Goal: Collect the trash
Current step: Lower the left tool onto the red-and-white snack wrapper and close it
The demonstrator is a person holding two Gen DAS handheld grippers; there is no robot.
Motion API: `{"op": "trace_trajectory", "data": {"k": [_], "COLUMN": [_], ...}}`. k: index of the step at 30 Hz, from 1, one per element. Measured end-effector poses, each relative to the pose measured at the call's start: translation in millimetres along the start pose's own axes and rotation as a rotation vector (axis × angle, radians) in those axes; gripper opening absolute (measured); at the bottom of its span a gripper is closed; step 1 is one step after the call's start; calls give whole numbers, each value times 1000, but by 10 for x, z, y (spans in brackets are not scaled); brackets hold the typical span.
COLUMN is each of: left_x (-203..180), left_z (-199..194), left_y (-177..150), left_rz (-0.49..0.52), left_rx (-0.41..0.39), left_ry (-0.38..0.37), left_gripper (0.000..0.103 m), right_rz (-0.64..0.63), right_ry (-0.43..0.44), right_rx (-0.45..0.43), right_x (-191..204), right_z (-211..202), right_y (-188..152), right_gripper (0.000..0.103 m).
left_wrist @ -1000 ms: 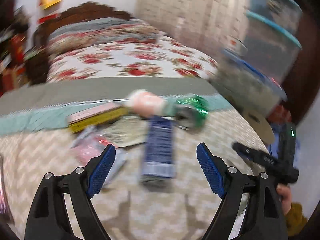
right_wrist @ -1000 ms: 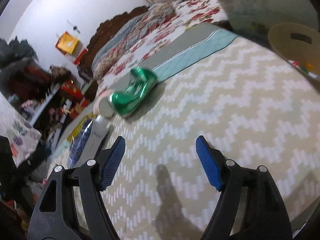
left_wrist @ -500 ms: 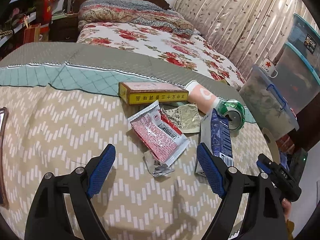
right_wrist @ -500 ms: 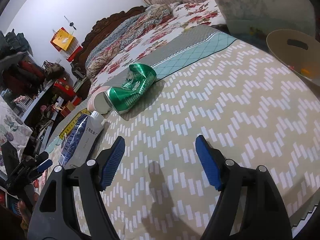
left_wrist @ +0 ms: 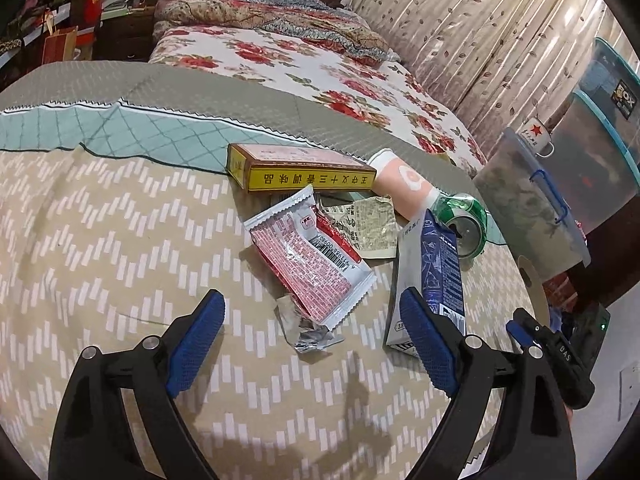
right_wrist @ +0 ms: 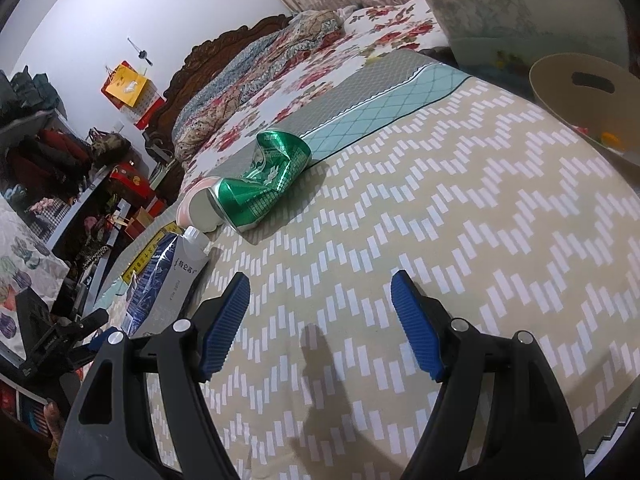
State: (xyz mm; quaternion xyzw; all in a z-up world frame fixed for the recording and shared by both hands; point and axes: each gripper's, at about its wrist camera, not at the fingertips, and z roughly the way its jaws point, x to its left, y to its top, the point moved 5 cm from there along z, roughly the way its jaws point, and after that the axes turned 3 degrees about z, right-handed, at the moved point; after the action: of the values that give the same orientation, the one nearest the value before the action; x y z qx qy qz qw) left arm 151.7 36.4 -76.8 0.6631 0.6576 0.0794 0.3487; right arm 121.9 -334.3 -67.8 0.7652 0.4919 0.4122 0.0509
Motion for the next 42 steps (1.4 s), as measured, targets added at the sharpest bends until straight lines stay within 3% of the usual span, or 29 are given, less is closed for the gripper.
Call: {"op": "trace_trajectory", "data": {"k": [34,42], "left_x": [-53,112], "left_z": [201,121], "left_y": [-92,-36], "left_rz": [-31,-83], "left_rx": [62,56], "left_ry": [-34,-65], "left_gripper": [85,85], "right_rz": [2,2], "right_ry": [1,1], "right_rx": [-1,-2], "right_x": [-16,-29], "right_z": [4,-5], "right_y": [1,4], "right_gripper": [74,74]}}
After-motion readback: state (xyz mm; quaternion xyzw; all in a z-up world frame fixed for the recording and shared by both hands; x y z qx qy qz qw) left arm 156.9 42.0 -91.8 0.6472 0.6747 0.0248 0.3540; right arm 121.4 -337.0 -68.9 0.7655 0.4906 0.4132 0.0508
